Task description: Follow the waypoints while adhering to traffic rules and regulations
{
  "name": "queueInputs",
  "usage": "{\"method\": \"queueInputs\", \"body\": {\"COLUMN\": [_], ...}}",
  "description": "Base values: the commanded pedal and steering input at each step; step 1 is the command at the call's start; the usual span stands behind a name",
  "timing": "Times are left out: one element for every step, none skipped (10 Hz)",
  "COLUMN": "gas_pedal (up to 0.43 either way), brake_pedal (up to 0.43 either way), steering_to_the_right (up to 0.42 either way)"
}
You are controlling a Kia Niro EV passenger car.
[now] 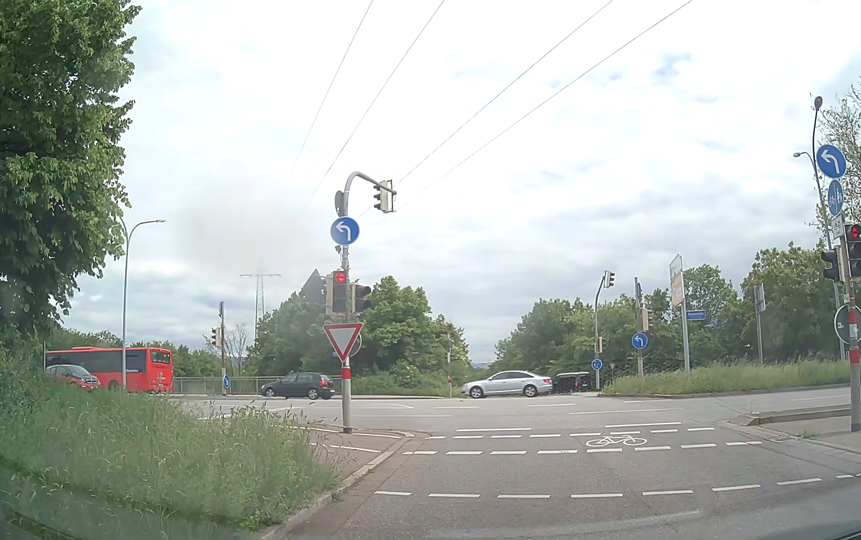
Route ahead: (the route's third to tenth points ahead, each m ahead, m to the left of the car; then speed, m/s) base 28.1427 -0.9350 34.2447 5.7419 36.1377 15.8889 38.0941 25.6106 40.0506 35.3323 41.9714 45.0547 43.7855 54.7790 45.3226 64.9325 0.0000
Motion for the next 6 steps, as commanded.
{"method": "queueInputs", "body": {"gas_pedal": [0.0,0.0,0.0,0.0,0.0,0.0], "brake_pedal": [0.244,0.244,0.244,0.244,0.244,0.244], "steering_to_the_right": [-0.004,-0.004,-0.004,-0.004,-0.004,-0.004]}}
